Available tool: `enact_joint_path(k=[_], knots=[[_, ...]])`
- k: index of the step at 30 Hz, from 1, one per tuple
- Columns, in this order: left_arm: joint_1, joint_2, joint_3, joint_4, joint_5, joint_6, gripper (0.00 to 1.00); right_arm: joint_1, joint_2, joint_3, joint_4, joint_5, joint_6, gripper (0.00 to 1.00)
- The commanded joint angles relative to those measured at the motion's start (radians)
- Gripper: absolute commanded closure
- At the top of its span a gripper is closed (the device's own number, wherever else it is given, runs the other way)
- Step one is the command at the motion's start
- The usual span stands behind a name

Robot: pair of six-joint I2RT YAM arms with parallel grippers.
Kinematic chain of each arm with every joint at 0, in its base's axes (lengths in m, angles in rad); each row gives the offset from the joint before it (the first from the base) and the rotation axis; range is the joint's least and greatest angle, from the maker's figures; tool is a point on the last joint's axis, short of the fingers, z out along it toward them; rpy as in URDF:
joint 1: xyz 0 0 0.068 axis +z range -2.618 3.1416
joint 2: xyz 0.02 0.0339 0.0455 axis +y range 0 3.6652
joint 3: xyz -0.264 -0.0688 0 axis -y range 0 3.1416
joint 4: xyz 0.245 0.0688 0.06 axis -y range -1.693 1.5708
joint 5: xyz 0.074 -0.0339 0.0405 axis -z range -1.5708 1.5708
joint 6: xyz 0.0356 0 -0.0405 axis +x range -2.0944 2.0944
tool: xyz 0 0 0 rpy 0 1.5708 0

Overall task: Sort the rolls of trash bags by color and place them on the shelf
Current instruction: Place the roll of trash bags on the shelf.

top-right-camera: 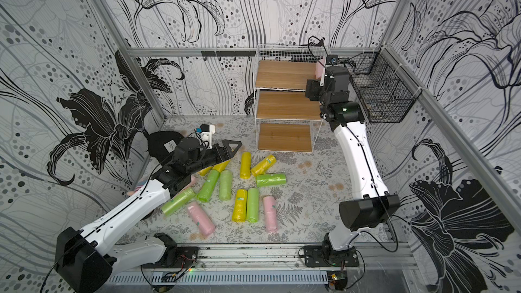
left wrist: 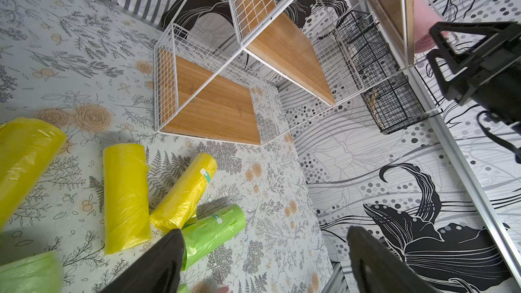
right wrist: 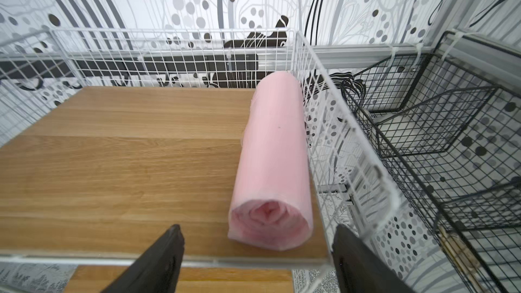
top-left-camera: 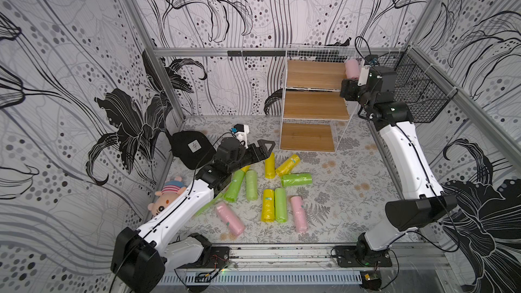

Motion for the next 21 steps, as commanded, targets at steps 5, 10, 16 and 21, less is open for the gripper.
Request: enact_joint_path(k=[5, 10, 16, 21], knots=[[-0.011, -0.008, -0.050, -0.089, 0.038, 0.058, 0.09, -0.004, -0.253, -0.253, -0.060, -0.066, 0.074, 0.15], [-0.116, 0.069, -0.007, -0.308, -0.008, 0.197, 0.12, 0.023, -0.485, -0.538, -0.189, -0.191, 0.111, 0.17], [-0.312, 0.231, 0.049, -0.351, -0.028, 0.163, 0.22, 0.077, -0.665, -0.823, -0.316, -0.209, 0.181, 0.17], [-0.443, 0.372, 0.122, -0.362, -0.095, 0.047, 0.21, 0.077, -0.701, -0.906, -0.329, -0.154, 0.165, 0.17]])
